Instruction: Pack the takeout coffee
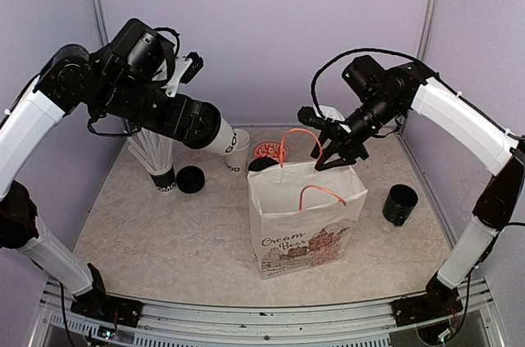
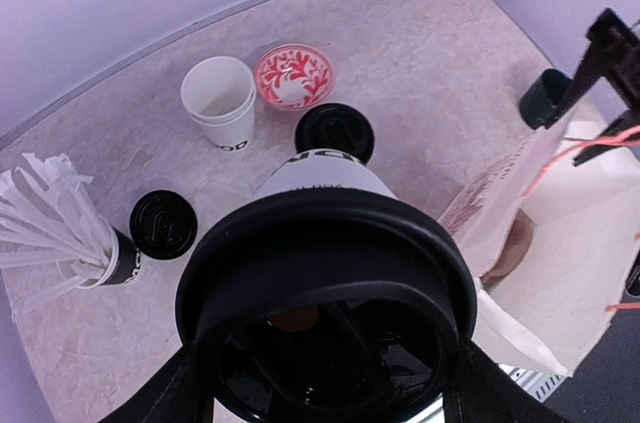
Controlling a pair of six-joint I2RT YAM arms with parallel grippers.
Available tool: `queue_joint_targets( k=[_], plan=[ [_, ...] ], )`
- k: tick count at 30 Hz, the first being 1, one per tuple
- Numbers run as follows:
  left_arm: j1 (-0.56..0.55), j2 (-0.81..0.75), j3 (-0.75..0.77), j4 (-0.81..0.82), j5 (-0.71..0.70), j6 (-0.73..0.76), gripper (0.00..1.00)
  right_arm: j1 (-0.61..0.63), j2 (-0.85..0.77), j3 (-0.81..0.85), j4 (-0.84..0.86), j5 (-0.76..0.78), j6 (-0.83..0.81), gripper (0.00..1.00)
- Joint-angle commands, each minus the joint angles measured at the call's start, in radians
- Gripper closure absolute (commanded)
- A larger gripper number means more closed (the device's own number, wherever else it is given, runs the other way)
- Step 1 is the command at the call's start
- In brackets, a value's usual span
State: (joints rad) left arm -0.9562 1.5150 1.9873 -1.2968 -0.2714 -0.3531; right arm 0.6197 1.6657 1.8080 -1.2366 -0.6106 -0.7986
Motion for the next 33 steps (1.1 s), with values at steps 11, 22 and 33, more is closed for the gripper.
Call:
queue_joint_targets(
  k=[11,22,33],
  plan=[
    [-0.062,-0.093,0.008,0.221,0.228,0.085,0.32,0.009,0.024,0.056,-0.032,-0.021,0.022,0.83],
    [-0.12,-0.043,0.041,0.223,0.267,0.112,0.32,0.006,0.0,0.056,-0.023,-0.019,0.038,1.0],
    [-0.164,0.042,0.079,0.222,0.331,0.143,0.32,0.003,-0.031,0.05,-0.021,-0.032,0.054,1.0]
  ],
)
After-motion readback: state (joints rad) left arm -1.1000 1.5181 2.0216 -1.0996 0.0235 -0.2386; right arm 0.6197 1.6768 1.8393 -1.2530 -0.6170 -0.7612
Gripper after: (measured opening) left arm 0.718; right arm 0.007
